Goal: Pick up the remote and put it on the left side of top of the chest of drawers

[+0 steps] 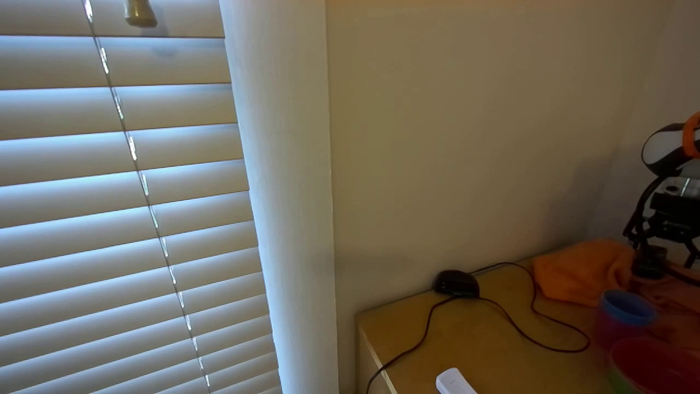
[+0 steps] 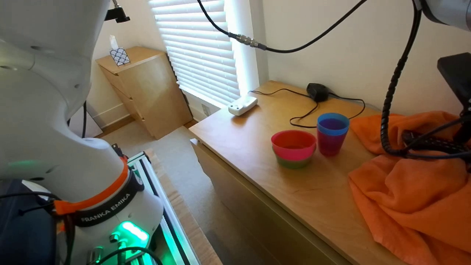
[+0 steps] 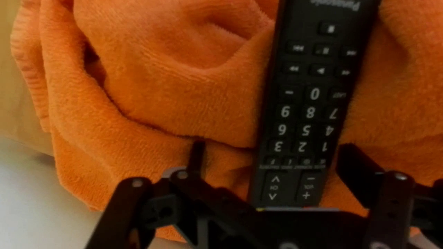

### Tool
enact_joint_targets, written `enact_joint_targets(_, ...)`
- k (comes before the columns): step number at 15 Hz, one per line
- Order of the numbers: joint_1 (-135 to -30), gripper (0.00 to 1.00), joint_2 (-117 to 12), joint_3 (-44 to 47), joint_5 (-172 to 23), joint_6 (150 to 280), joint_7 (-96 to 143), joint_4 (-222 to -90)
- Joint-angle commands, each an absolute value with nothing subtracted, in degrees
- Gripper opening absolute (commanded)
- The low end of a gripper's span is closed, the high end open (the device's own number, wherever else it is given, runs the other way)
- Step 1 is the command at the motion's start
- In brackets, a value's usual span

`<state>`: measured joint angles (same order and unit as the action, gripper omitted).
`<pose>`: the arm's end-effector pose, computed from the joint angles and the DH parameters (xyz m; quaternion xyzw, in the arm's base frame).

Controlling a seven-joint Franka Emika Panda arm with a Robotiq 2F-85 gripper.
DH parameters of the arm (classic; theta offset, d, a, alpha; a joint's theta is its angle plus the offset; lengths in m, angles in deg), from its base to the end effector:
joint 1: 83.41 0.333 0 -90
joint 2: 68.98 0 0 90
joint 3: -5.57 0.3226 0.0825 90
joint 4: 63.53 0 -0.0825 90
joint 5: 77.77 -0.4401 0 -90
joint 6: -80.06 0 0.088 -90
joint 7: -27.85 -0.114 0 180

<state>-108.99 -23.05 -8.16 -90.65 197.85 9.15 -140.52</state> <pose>0.6364 -0.4570 0.2188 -0.8625 0.5049 0.0303 0.0164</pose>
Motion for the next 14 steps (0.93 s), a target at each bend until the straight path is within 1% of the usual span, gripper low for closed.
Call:
enact_joint_targets(1,-111.0,0.71,-19.0,-7.5,-91.6,192.0,10.8,-134.1)
enact_joint_targets(5,-111.7,0.38,-17.1,-7.5,-91.2,188.7,11.3,-129.4)
enact_joint_targets(6,-111.8,0.32,-16.8,-7.4,-91.2,188.2,11.5,-128.5)
enact_joint_targets(7,-111.9,0.30,-16.6,-7.4,-91.1,187.7,11.6,-127.7)
enact_joint_targets(10,-112.1,0.30,-16.7,-7.3,-91.0,187.3,12.1,-126.5)
enact_joint_targets(14,-110.4,0.30,-23.4,-6.8,-92.0,189.8,13.2,-132.8)
